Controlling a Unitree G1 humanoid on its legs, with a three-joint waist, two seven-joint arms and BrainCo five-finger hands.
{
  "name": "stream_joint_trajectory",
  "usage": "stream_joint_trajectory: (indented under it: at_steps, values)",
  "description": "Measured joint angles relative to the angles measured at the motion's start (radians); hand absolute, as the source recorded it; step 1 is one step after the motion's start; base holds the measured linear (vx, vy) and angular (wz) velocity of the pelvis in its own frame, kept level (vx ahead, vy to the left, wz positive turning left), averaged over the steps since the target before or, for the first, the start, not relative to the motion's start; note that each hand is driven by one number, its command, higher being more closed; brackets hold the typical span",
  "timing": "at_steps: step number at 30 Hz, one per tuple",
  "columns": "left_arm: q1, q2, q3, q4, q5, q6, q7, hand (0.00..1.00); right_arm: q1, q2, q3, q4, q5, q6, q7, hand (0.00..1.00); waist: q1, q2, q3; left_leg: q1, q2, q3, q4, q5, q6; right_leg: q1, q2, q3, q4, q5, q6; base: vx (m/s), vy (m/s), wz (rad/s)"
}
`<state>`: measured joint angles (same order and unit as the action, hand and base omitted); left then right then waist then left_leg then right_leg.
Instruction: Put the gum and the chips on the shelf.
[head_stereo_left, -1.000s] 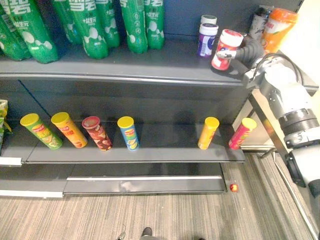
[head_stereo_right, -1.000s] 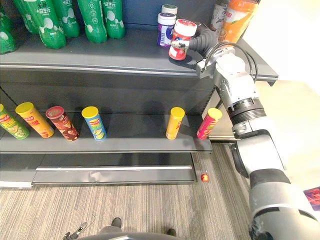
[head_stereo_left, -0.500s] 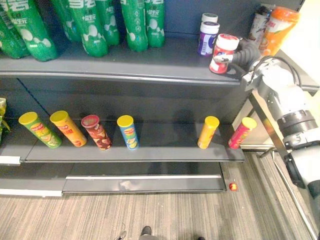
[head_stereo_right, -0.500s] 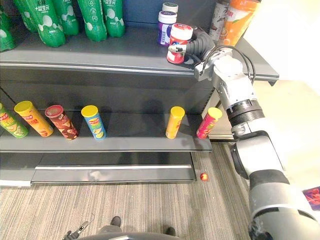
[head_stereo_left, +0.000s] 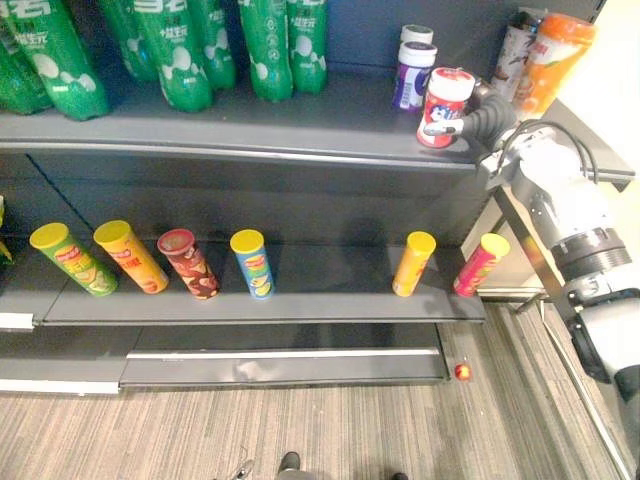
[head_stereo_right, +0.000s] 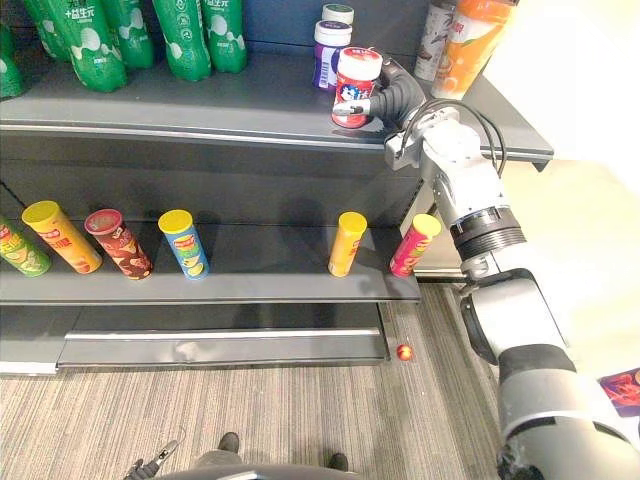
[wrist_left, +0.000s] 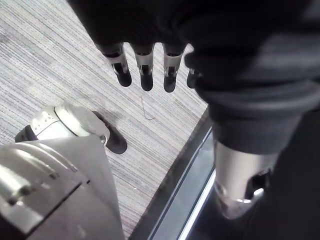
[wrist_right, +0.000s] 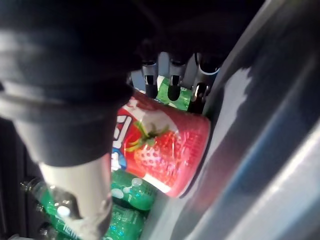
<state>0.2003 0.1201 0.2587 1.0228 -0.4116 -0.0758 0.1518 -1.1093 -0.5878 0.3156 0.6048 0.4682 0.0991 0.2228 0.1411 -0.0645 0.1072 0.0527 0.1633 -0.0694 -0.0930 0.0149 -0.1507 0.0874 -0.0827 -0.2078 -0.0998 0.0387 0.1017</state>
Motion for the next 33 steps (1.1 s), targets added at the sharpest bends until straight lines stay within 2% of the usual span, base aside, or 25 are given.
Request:
stream_joint_trajectory:
  at_steps: [17,19,25,30,33]
  values:
    - [-0.002,0.002,-0.018,0.001,0.002,0.000,-0.002,0.00,0.002,-0.003,0.004,0.006,0.001,-0.025,-0.052,0.00,0.000,-0.002,-0.001,0.010,0.001,0.022,0.000,0.002,0.002,-0.017,0.000,0.026,0.016,0.000,0.000,0.00,0.000,-0.03]
    - [-0.002,0.002,-0.018,0.000,0.002,0.000,-0.003,0.00,0.002,-0.014,0.003,0.007,0.001,-0.045,-0.071,0.00,-0.001,-0.004,-0.002,0.011,0.001,0.029,0.000,0.002,0.002,-0.022,0.000,0.031,0.019,0.000,0.000,-0.02,0.004,-0.10]
    - [0.001,0.004,-0.017,-0.001,0.002,0.000,-0.004,0.00,-0.040,-0.079,-0.037,0.004,0.013,-0.067,-0.097,0.00,-0.005,-0.007,-0.005,0.011,0.002,0.037,0.000,0.002,0.001,-0.031,0.001,0.040,0.024,0.001,-0.001,-0.02,0.001,-0.05]
    - [0.001,0.008,-0.017,-0.001,0.002,-0.001,-0.006,0.00,-0.108,-0.139,-0.073,-0.057,0.025,-0.122,-0.112,0.00,-0.007,-0.007,-0.005,0.019,0.005,0.052,-0.001,0.001,0.001,-0.032,0.003,0.052,0.024,0.001,-0.001,-0.02,-0.001,-0.07]
    - [0.005,0.015,-0.016,0.001,0.002,-0.001,-0.007,0.00,-0.113,-0.149,-0.075,-0.113,0.060,-0.132,-0.114,0.00,-0.028,-0.011,-0.010,0.018,0.005,0.055,-0.001,0.001,0.001,-0.035,0.003,0.055,0.024,0.001,-0.001,-0.01,0.001,-0.03]
